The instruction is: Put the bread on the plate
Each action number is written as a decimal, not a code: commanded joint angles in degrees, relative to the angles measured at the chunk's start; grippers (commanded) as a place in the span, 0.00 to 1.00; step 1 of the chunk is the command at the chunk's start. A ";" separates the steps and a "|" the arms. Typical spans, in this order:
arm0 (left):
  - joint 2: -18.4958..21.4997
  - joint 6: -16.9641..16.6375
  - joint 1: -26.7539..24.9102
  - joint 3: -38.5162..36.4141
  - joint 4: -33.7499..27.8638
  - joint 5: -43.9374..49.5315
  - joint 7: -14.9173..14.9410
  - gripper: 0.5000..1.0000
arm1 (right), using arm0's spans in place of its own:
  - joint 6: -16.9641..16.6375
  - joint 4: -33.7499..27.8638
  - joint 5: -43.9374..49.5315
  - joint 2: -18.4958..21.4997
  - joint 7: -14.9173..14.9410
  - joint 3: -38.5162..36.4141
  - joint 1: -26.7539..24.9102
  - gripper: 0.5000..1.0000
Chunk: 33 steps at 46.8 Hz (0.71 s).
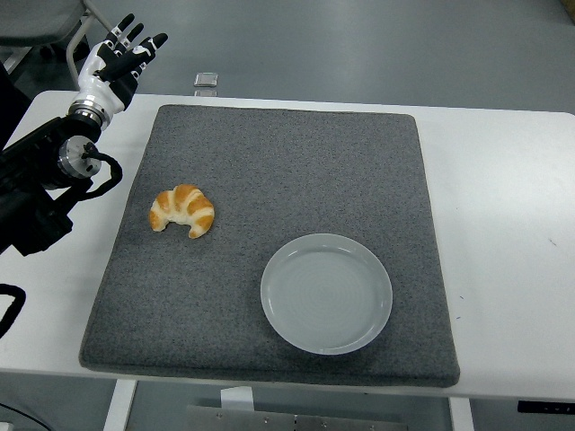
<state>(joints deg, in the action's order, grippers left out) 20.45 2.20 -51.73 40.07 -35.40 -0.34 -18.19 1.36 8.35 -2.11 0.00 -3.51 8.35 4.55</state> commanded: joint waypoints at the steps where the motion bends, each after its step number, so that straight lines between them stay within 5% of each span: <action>1: 1.52 -0.27 -0.31 -2.09 -1.95 -0.45 0.26 1.00 | 0.04 0.00 0.00 0.00 0.00 0.00 -0.07 0.86; 14: 5.12 -0.70 -3.73 -12.90 -5.63 -4.50 0.35 1.00 | 0.04 0.00 0.00 0.00 0.00 0.00 0.02 0.86; 26: 12.33 -2.73 -12.51 -29.42 -15.92 -5.20 0.35 1.00 | -0.05 0.00 0.00 0.00 0.00 0.00 0.02 0.86; 33: 13.13 -2.82 -15.69 -33.74 -17.68 -12.92 0.35 1.00 | -0.05 0.00 0.00 0.00 0.00 0.00 -0.07 0.86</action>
<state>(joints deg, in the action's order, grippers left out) 33.42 -0.64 -66.93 7.08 -52.47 -9.69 -17.83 1.35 8.35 -2.11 0.00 -3.52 8.35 4.54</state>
